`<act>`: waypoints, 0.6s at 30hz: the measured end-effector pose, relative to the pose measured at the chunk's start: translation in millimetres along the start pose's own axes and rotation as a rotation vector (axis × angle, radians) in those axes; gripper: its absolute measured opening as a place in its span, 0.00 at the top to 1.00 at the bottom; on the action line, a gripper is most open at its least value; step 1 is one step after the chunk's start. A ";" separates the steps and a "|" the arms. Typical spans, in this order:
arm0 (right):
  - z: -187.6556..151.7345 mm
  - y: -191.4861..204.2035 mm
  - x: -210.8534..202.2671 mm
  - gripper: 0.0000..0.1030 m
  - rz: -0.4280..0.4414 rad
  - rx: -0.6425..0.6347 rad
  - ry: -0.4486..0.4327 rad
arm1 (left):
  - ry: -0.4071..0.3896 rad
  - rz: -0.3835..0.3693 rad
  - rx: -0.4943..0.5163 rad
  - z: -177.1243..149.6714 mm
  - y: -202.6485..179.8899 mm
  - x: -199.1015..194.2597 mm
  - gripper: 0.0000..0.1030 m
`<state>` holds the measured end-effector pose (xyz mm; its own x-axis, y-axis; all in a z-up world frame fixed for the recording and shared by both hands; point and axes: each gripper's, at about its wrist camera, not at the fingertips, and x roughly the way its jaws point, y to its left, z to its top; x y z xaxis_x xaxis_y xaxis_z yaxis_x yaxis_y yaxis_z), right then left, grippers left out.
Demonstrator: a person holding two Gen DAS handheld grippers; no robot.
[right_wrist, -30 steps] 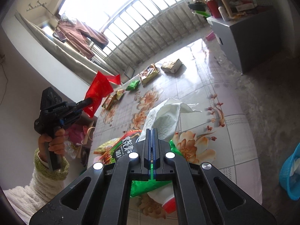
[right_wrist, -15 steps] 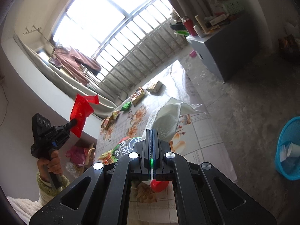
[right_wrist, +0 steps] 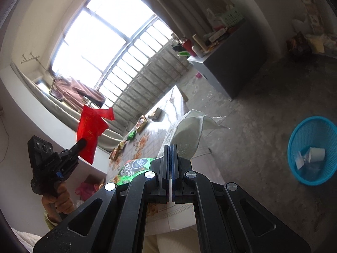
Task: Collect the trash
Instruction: 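Carry wrapper and tissue to the blue wastebasket and open both grippers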
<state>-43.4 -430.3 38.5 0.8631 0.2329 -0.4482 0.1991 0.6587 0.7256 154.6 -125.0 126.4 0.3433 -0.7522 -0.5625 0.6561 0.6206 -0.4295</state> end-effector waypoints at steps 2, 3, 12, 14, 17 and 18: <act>-1.0 -13.5 -9.9 1.00 -0.023 0.027 -0.014 | 0.020 -0.005 0.032 -5.3 -19.3 21.0 0.96; -1.6 -22.5 -16.7 1.00 -0.039 0.042 -0.023 | 0.036 -0.006 0.052 -9.0 -30.9 34.1 0.96; -18.2 -115.8 -56.0 1.00 -0.255 0.197 -0.066 | 0.218 0.017 0.217 -51.4 -111.2 166.7 0.96; -24.6 -140.9 -54.7 1.00 -0.303 0.247 -0.055 | 0.275 0.025 0.246 -63.5 -124.2 199.3 0.96; -32.0 -174.6 -47.6 1.00 -0.353 0.320 -0.035 | 0.328 0.051 0.324 -80.9 -143.0 243.0 0.95; -33.9 -184.4 -45.8 1.00 -0.369 0.342 -0.028 | 0.352 0.058 0.345 -86.2 -147.5 257.3 0.95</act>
<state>-135.4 -538.2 -92.5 0.7175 0.0062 -0.6965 0.6301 0.4206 0.6528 88.2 -391.0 -15.9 0.1771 -0.5614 -0.8084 0.8474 0.5047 -0.1648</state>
